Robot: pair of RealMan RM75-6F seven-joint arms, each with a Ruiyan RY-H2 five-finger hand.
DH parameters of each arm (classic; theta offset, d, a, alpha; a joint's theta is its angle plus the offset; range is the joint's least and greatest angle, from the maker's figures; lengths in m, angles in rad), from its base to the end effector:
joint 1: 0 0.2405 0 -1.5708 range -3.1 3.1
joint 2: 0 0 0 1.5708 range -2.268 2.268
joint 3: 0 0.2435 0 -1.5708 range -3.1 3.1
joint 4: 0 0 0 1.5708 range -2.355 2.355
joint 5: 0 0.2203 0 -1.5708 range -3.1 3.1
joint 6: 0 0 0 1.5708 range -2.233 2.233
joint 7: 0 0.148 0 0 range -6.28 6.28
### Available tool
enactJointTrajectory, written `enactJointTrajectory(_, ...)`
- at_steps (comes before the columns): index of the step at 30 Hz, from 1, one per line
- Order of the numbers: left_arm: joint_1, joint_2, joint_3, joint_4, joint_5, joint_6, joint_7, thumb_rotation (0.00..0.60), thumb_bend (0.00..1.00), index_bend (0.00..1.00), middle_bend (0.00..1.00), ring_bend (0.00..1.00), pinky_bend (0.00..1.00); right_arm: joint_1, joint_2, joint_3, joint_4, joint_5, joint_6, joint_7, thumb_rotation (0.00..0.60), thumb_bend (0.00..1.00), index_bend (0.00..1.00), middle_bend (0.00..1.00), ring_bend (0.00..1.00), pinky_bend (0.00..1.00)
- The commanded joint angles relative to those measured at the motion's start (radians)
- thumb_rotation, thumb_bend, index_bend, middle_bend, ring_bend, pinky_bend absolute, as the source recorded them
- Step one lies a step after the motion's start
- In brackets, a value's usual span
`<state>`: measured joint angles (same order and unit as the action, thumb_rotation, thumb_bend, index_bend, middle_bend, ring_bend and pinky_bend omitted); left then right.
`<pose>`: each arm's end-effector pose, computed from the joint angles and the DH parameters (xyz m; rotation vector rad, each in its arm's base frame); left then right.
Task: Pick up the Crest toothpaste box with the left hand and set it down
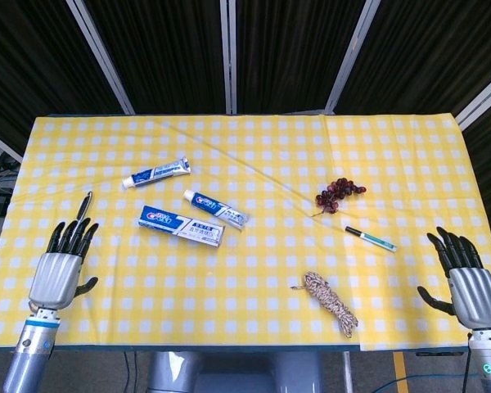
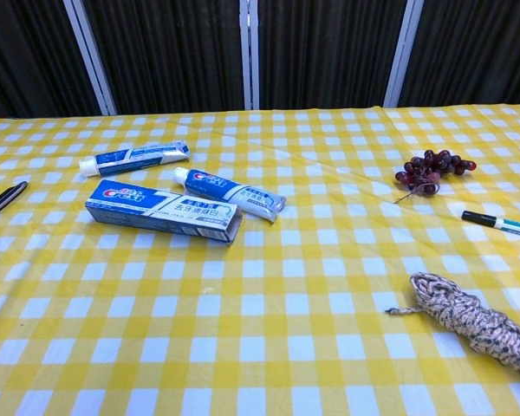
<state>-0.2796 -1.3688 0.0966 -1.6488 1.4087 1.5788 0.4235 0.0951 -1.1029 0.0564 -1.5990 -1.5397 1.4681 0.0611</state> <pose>-0.2464 0.1999 0.0621 -1.5321 -0.7485 -0.8409 -0.3011 -0.1896 0.1469 1.4175 -0.9137 0.9533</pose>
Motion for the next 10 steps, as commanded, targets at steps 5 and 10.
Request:
enactJointTrajectory(5, 0.083, 0.031, 0.036, 0.035, 0.049, 0.049, -0.059, 0.6, 0.02, 0.0, 0.0, 0.0, 0.0, 0.003, -0.017, -0.005, 0.005, -0.008, 0.0, -0.033, 0.6, 0.12, 0.0, 0.0, 0.0, 0.0)
enactJointTrajectory(10, 0.098, 0.068, 0.053, -0.005, 0.049, 0.013, -0.057, 0.6, 0.02, 0.0, 0.0, 0.0, 0.0, 0.001, -0.02, -0.01, 0.004, -0.025, 0.012, -0.043, 0.6, 0.12, 0.0, 0.0, 0.0, 0.0)
